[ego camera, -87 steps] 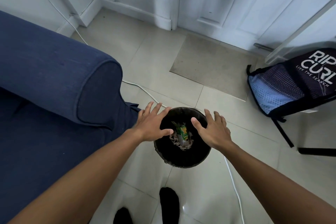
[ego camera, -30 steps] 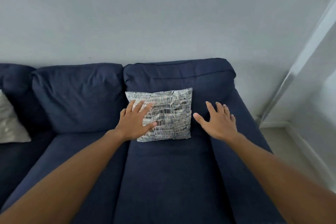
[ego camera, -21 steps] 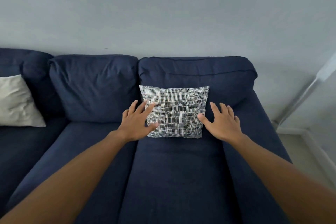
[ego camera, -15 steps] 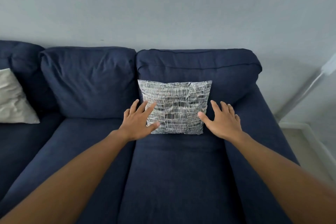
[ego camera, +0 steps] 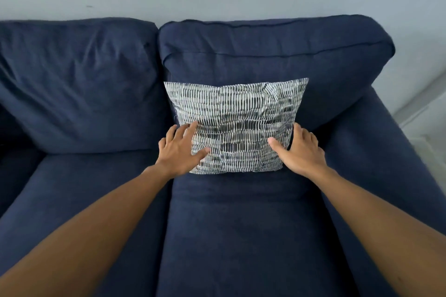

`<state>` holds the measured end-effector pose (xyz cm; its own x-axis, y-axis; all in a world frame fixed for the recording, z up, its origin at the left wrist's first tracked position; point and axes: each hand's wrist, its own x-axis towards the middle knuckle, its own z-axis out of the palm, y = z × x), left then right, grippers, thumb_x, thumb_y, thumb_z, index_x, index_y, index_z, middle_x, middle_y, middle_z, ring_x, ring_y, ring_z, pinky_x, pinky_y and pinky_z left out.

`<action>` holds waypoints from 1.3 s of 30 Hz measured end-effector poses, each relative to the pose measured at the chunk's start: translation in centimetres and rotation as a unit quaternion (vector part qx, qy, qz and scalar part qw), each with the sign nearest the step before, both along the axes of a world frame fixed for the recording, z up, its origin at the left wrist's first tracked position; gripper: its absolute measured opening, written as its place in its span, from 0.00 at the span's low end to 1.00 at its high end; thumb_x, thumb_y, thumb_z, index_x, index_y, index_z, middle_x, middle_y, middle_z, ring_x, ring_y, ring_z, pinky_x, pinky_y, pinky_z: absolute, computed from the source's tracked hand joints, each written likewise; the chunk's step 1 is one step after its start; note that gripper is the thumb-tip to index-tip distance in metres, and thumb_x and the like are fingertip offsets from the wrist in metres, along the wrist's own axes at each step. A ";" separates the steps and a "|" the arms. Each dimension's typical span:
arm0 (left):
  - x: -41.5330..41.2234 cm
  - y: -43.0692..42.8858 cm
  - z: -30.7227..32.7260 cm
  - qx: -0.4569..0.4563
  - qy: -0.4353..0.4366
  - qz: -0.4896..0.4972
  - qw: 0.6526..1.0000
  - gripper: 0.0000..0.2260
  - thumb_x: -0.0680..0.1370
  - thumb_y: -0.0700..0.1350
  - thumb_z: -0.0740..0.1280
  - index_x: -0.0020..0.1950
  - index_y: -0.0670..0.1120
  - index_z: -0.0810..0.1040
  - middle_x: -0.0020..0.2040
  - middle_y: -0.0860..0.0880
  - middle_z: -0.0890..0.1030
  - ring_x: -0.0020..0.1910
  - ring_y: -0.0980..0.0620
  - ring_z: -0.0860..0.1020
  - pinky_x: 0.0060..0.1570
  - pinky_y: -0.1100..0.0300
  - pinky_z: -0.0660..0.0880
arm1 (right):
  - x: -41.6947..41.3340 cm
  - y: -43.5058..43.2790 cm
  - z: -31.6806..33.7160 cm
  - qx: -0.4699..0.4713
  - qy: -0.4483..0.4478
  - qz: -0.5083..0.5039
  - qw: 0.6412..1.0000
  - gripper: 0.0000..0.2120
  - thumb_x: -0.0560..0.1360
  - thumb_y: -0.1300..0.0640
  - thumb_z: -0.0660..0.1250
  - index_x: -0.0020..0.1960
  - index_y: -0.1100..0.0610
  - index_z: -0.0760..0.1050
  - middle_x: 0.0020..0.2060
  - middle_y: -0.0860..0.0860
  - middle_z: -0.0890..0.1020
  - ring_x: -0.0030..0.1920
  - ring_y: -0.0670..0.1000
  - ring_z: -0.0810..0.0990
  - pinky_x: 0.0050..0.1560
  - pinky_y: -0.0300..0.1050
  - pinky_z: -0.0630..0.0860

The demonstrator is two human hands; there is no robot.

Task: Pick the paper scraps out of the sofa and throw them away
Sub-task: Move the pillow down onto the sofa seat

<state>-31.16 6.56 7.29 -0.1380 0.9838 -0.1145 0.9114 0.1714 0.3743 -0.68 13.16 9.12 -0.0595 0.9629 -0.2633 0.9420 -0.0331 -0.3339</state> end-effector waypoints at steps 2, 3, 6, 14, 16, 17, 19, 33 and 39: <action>-0.5 1.3 -1.8 -0.005 -0.057 0.031 0.998 0.41 0.74 0.70 0.60 0.79 0.59 0.41 0.80 0.48 0.55 0.78 0.41 0.51 0.70 0.35 0.55 | -0.5 1.3 -1.8 -0.005 0.014 -0.025 1.000 0.52 0.71 0.23 0.51 0.80 0.55 0.40 0.80 0.55 0.52 0.79 0.58 0.50 0.74 0.64 0.56; -0.6 1.8 -2.4 -0.005 -0.093 0.041 0.995 0.43 0.74 0.71 0.61 0.79 0.61 0.39 0.80 0.48 0.55 0.78 0.41 0.53 0.70 0.34 0.56 | -0.6 1.7 -2.4 -0.008 0.025 -0.038 0.999 0.53 0.70 0.22 0.51 0.80 0.55 0.39 0.80 0.55 0.52 0.79 0.58 0.50 0.74 0.64 0.57; -1.0 3.0 -4.4 0.017 -0.210 0.054 0.976 0.49 0.71 0.72 0.65 0.76 0.64 0.32 0.81 0.50 0.49 0.78 0.43 0.56 0.71 0.34 0.58 | -1.0 3.1 -4.4 -0.024 0.074 -0.075 0.994 0.55 0.69 0.22 0.54 0.80 0.53 0.35 0.80 0.54 0.51 0.79 0.58 0.52 0.74 0.64 0.58; -1.2 4.3 -5.8 0.041 -0.293 0.068 0.953 0.49 0.74 0.64 0.68 0.77 0.60 0.32 0.81 0.51 0.55 0.78 0.48 0.57 0.75 0.46 0.59 | -2.3 4.5 -5.9 -0.025 0.235 -0.104 0.966 0.52 0.73 0.31 0.63 0.80 0.52 0.35 0.80 0.51 0.54 0.78 0.55 0.55 0.77 0.57 0.56; -1.1 4.3 -5.6 0.052 -0.301 0.068 0.950 0.46 0.77 0.59 0.68 0.79 0.56 0.35 0.81 0.51 0.54 0.79 0.49 0.55 0.76 0.47 0.56 | -2.6 4.2 -5.6 -0.016 0.231 -0.103 0.967 0.47 0.77 0.36 0.62 0.80 0.56 0.37 0.80 0.53 0.54 0.79 0.55 0.54 0.76 0.53 0.55; -1.0 4.3 -5.5 0.054 -0.307 0.071 0.948 0.44 0.78 0.58 0.68 0.79 0.56 0.36 0.81 0.51 0.53 0.79 0.50 0.54 0.76 0.48 0.55 | -2.7 4.0 -5.5 -0.015 0.226 -0.102 0.969 0.46 0.78 0.37 0.61 0.80 0.58 0.38 0.80 0.54 0.53 0.79 0.55 0.54 0.76 0.52 0.55; -0.6 4.0 -4.7 0.068 -0.315 0.076 0.944 0.42 0.79 0.57 0.67 0.79 0.56 0.38 0.81 0.50 0.54 0.79 0.49 0.54 0.76 0.47 0.56 | -2.7 3.4 -4.8 -0.019 0.223 -0.099 0.970 0.44 0.79 0.37 0.58 0.80 0.58 0.38 0.80 0.55 0.52 0.79 0.56 0.54 0.75 0.53 0.56; 3.5 -5.1 -1.4 0.050 -0.294 0.108 0.948 0.36 0.77 0.66 0.62 0.79 0.55 0.51 0.71 0.45 0.73 0.61 0.44 0.79 0.64 0.53 0.73 | 1.9 -5.7 -1.8 -0.061 0.198 -0.129 0.970 0.43 0.78 0.34 0.58 0.80 0.58 0.46 0.78 0.58 0.60 0.76 0.60 0.62 0.69 0.54 0.65; 6.1 -11.4 -2.7 0.015 -0.289 0.131 0.948 0.35 0.78 0.62 0.62 0.80 0.52 0.52 0.52 0.45 0.82 0.33 0.59 0.80 0.41 0.67 0.76 | 4.3 -11.5 -3.9 -0.108 0.170 -0.124 0.972 0.44 0.78 0.33 0.58 0.80 0.59 0.47 0.78 0.58 0.60 0.77 0.61 0.59 0.72 0.56 0.62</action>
<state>-25.06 -4.86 4.63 -0.3011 0.9282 -0.2184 0.4799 0.3454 0.8065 3.64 1.63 5.23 0.0482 0.8831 -0.4667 0.7333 -0.3486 -0.5838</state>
